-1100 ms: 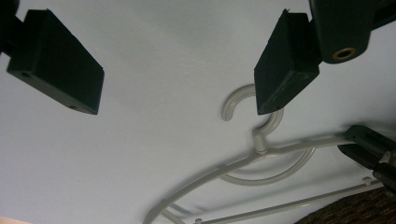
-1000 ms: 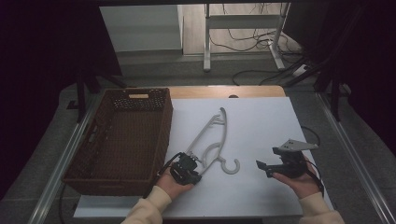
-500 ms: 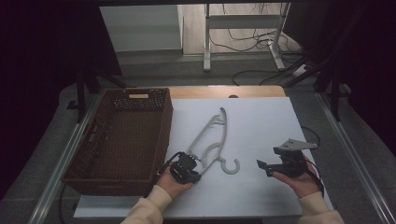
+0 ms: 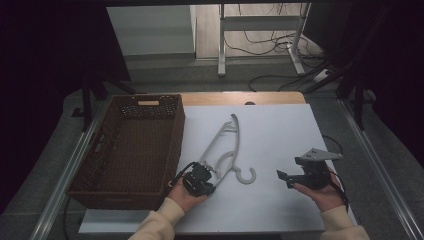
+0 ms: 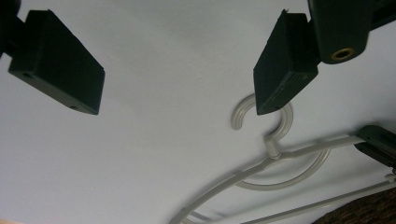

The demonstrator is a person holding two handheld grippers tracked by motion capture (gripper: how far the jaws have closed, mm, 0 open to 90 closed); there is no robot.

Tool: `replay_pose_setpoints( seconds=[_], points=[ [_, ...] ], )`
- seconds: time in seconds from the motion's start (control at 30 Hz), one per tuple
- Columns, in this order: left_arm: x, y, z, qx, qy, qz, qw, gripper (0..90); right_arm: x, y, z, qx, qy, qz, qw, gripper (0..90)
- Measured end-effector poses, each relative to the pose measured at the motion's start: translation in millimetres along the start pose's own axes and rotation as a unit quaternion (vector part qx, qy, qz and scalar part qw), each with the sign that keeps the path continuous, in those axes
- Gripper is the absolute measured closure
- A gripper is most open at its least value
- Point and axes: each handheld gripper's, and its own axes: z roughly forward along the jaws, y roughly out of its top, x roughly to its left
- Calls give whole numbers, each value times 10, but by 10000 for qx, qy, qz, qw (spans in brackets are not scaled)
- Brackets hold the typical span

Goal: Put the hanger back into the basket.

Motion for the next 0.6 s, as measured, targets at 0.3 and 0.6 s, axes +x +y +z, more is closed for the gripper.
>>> replay_pose_setpoints(
  seconds=[0.3, 0.6],
  points=[
    [-21, 82, -181, -432, -362, -86, 9984, 819, -122, -40, -67, -123, -62, 240, 9996, 168],
    [-50, 126, -424, -988, -463, -128, 9939, 819, -246, -85, -93, -180, -160, 488, 9985, 170]
  ],
)
